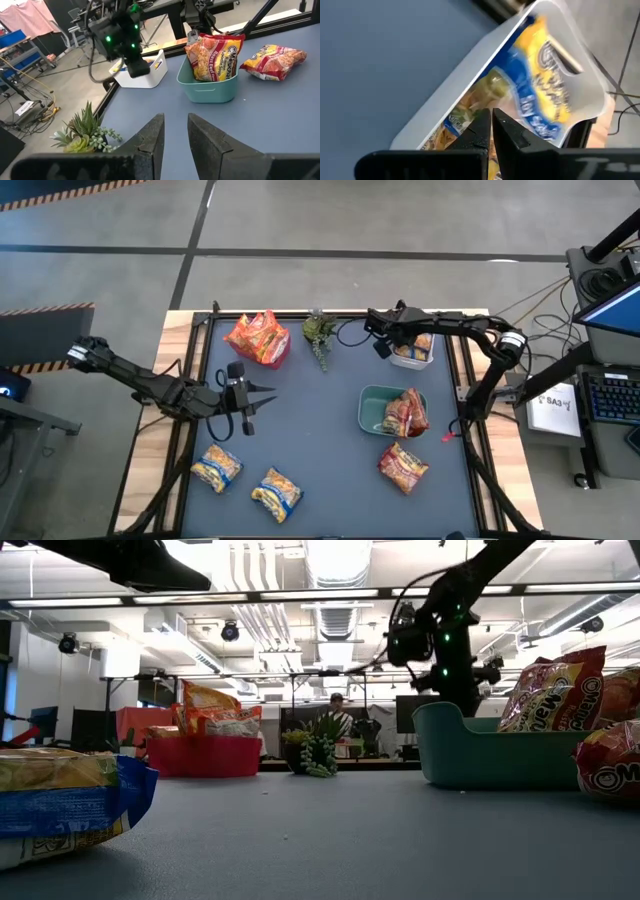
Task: Sort Maruchan noodles
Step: Put the blue noodle pack into the white bin, then put the red noodle pack into the green bin
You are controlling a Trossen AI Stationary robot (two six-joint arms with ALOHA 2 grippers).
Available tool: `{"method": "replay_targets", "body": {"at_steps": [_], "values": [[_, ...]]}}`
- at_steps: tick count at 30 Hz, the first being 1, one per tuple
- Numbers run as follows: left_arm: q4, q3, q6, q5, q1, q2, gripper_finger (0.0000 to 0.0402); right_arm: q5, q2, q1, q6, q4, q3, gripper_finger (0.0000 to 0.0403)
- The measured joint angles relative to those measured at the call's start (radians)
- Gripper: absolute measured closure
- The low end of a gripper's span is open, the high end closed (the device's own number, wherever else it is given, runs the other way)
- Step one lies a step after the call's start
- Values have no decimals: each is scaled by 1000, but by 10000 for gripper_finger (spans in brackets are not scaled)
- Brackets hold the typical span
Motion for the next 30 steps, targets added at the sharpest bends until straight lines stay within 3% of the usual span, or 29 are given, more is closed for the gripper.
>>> {"method": "replay_targets", "body": {"at_steps": [7, 14, 22, 30], "values": [[0, 0, -17, 0, 0, 0, 333, 1, -118, 63, 18, -8, 26, 394], [0, 0, -60, 0, 0, 0, 333, -18, -277, 241, 62, -5, 21, 394], [30, 0, -79, 1, 0, 0, 333, -235, -400, 519, 153, 26, 21, 394], [73, 0, -92, 2, 0, 0, 333, -360, -385, 742, 277, 173, 31, 394]]}}
